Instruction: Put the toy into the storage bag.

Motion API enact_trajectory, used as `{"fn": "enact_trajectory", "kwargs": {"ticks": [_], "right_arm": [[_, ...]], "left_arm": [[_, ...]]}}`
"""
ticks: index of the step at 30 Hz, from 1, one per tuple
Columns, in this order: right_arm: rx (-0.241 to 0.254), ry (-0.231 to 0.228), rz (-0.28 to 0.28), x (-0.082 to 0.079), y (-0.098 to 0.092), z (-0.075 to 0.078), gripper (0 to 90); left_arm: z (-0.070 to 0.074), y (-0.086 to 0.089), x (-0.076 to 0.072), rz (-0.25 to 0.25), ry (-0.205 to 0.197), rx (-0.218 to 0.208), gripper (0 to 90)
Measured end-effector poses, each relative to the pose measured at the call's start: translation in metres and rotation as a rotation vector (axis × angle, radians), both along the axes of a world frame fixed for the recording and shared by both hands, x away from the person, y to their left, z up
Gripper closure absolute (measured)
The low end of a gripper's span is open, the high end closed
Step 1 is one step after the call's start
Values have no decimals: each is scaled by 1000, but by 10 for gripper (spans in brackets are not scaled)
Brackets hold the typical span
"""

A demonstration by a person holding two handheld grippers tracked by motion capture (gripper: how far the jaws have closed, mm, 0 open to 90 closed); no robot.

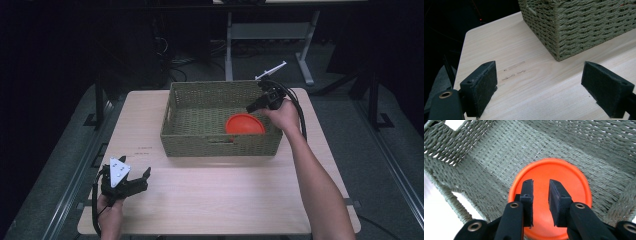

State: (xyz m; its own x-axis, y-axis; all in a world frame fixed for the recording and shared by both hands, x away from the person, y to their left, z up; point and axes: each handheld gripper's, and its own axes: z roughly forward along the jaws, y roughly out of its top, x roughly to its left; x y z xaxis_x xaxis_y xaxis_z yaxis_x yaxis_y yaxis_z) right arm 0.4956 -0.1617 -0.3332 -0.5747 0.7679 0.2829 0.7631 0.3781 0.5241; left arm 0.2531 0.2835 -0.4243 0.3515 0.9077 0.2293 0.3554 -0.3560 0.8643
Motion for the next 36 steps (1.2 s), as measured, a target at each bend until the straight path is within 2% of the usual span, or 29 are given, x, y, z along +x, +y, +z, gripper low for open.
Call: {"fn": "enact_trajectory", "kwargs": {"ticks": [10,11,14,20,21,29,32,36], "right_arm": [[46,-1,42,-6,0,-2,615],[64,0,48,-7,-1,-2,608],[67,-2,52,-8,-1,-2,585],[82,2,62,-13,-1,-2,492],[87,13,71,-14,-2,-2,460],[103,3,75,-21,-3,4,390],[112,-18,80,-26,-2,5,387],[113,-18,83,-30,-3,5,375]], "left_arm": [[-1,0,-1,0,-3,-7,128],[-1,1,-1,4,-6,-11,128],[-1,2,-2,5,-2,-8,128],[-1,0,-2,4,-2,-10,128],[-1,0,-1,-1,3,1,128],[-1,1,-1,1,-2,-1,128],[-1,0,-1,1,-5,-5,128],[-1,0,-1,-1,-1,-1,128]]}}
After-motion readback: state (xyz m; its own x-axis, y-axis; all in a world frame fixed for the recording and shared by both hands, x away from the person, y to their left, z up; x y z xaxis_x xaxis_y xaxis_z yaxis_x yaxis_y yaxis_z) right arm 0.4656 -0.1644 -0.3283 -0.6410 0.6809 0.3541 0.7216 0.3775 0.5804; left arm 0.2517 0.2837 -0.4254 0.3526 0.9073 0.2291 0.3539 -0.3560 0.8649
